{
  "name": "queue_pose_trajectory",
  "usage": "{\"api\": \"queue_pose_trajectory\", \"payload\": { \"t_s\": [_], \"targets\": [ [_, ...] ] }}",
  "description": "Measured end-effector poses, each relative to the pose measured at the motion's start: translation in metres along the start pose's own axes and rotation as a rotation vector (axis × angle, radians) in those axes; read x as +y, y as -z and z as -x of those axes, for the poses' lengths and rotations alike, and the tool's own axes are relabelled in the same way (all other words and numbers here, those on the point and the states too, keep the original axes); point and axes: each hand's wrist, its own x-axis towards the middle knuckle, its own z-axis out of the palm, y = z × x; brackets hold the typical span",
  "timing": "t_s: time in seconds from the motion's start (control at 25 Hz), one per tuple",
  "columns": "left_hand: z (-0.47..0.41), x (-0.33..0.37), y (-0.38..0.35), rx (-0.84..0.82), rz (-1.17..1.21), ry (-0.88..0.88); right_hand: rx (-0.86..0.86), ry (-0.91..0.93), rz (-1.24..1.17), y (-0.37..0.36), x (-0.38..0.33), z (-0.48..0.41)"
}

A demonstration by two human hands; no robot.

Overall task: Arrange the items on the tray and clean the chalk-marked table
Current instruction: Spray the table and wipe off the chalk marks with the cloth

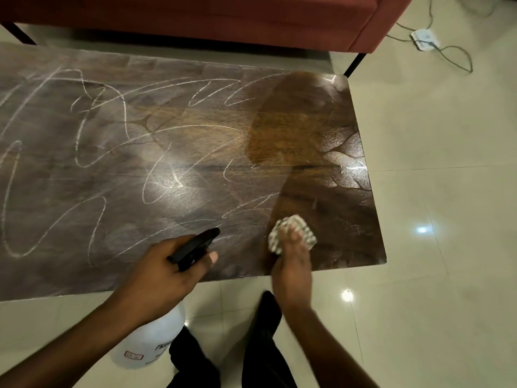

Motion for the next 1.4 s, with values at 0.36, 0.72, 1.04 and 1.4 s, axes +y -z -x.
{"api": "queue_pose_trajectory", "payload": {
  "t_s": [0.36, 0.72, 1.04, 1.4],
  "targets": [
    [-0.006, -0.007, 0.014, -0.018, 0.028, -0.014, 0.161, -0.576, -0.028, 0.087, 0.121, -0.024],
    [-0.024, -0.005, 0.027, 0.013, 0.014, -0.007, -0.303, 0.440, 0.112, -0.025, -0.031, 0.002],
    [-0.039, -0.008, 0.056, 0.047, 0.064, 0.035, 0.094, -0.450, -0.009, 0.054, 0.050, -0.152],
    [-0.096, 0.023, 0.049, 0.057, 0.123, 0.062, -0.333, 0.776, 0.089, -0.021, -0.048, -0.005]
  ]
}}
